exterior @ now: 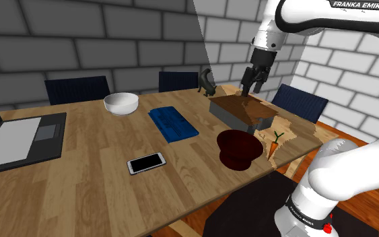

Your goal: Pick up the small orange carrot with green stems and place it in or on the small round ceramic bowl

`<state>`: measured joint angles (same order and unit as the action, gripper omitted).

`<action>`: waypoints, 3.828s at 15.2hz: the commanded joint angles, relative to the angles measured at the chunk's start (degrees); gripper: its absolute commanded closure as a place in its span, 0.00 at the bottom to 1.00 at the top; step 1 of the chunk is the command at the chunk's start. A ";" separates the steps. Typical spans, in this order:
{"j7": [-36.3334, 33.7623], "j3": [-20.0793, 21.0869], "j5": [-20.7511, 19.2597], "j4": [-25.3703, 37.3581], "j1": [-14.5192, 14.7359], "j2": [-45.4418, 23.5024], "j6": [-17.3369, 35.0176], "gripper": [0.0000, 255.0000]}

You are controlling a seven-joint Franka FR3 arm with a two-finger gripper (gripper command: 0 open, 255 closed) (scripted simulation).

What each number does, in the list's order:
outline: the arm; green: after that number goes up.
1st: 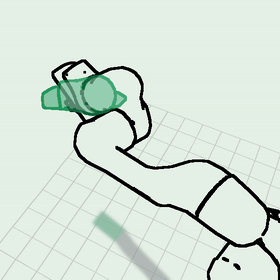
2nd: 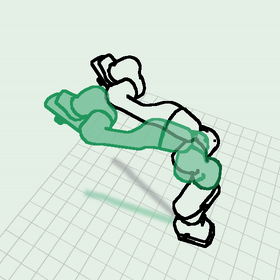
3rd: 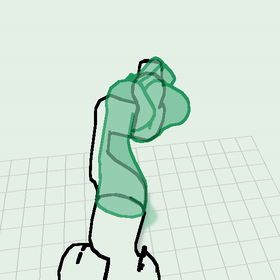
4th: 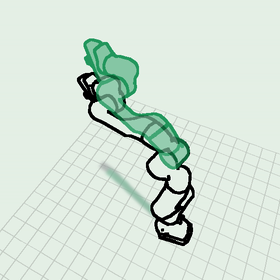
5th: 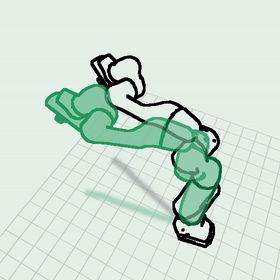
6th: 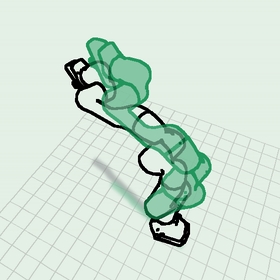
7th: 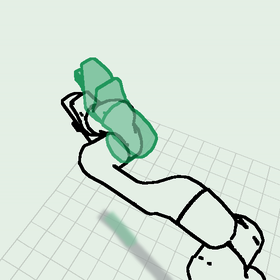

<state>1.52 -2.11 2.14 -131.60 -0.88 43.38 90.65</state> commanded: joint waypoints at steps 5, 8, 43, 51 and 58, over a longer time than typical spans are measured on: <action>8.13 -0.59 -3.32 -7.67 2.41 3.82 0.18 0.00; 14.32 -1.34 -6.34 -13.40 4.07 6.96 0.24 0.00; 33.69 -7.25 -20.57 -35.16 6.03 19.37 3.87 1.00; 34.69 -6.01 -19.25 -29.06 6.55 19.29 -2.06 1.00; 35.56 -5.09 -18.38 -23.37 6.85 18.40 -6.77 1.00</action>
<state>37.09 -7.39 -16.42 -155.71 5.87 62.12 84.32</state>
